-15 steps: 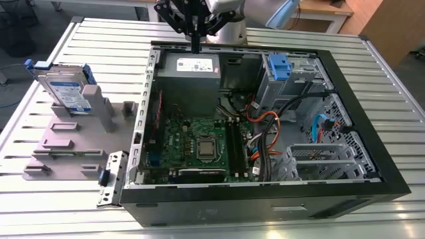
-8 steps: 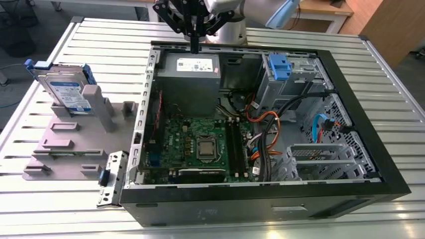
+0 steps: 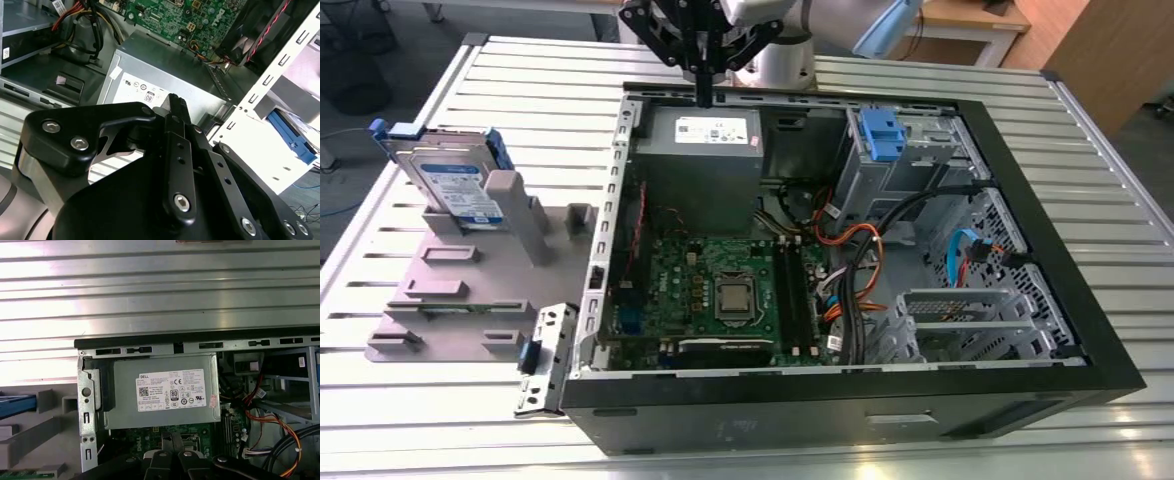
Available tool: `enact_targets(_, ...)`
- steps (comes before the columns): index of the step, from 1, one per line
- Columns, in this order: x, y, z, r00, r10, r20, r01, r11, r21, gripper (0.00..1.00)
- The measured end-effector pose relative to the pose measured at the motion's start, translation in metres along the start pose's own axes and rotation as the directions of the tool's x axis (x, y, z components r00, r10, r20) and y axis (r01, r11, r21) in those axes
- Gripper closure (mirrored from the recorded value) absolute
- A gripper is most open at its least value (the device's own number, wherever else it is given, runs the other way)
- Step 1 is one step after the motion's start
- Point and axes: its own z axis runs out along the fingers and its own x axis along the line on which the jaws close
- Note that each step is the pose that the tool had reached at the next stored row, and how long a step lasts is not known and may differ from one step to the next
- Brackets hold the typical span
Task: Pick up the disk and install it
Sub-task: 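Reach for the disk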
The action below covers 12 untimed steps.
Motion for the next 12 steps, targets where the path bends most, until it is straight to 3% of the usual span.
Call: enact_targets(12,0.0180,-0.0014,-0.0004,1.0000,0.000,0.0052,0.000,1.0000,-0.0004,0.89)
